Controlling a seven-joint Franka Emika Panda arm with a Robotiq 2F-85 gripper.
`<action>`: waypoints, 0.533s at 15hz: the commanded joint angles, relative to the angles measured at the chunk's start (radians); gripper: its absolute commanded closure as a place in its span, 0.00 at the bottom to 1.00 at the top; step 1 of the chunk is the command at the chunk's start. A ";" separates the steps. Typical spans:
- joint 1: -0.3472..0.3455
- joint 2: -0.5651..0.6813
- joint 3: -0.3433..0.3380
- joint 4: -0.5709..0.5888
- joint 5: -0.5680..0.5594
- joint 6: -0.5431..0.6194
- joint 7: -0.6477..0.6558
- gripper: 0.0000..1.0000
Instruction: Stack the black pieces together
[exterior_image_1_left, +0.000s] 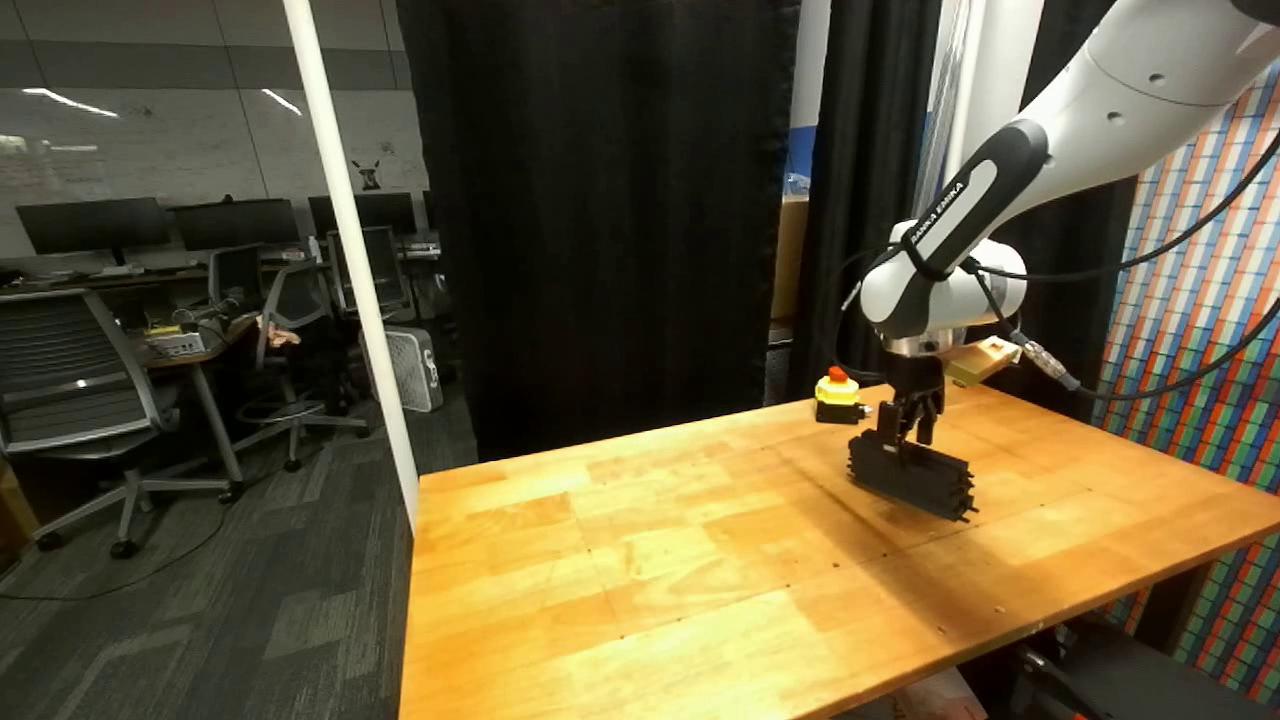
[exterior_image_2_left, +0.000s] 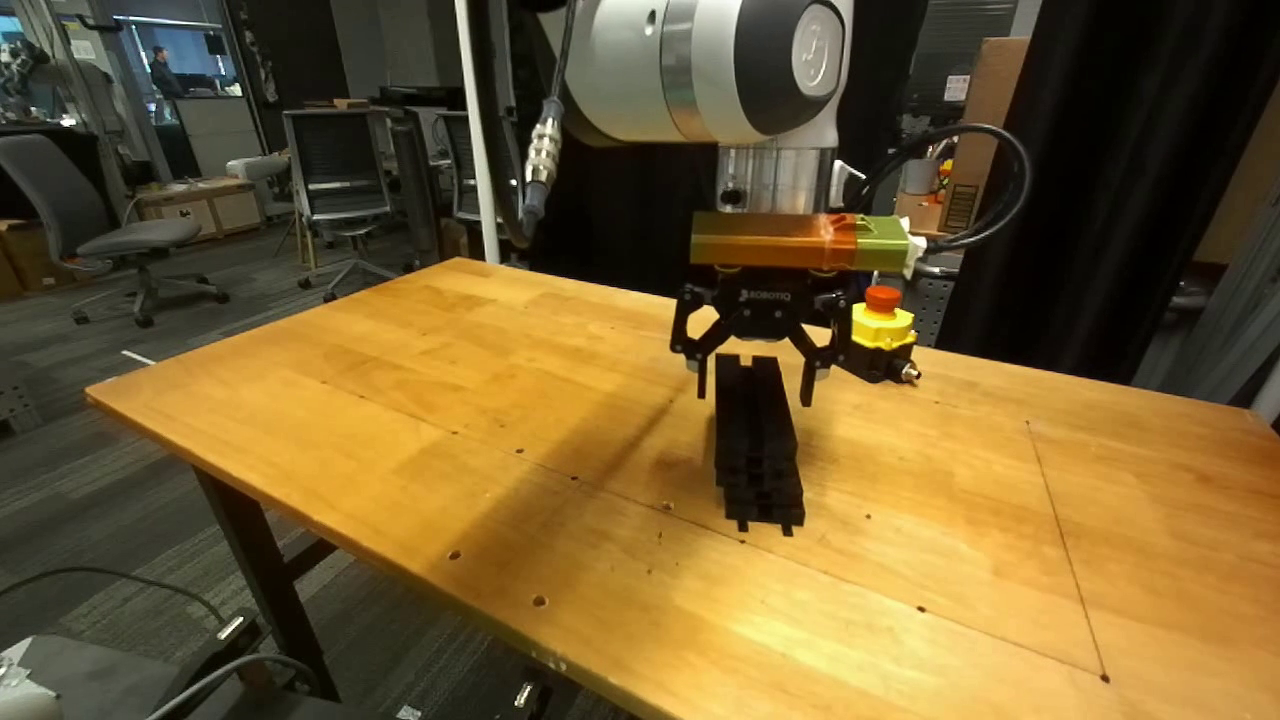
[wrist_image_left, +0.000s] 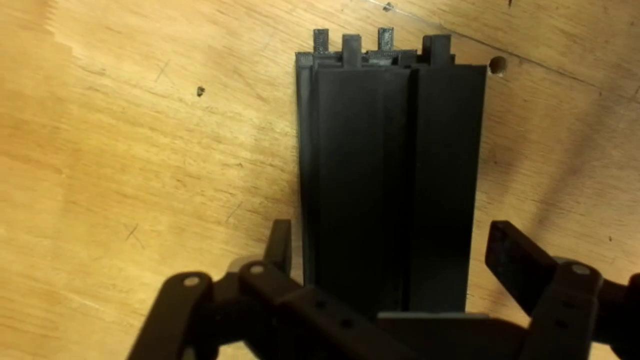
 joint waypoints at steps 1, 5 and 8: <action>0.001 -0.084 -0.003 -0.023 -0.024 -0.045 0.056 0.00; 0.017 -0.257 -0.006 -0.113 -0.075 -0.146 0.232 0.00; 0.035 -0.413 0.023 -0.182 -0.098 -0.279 0.345 0.00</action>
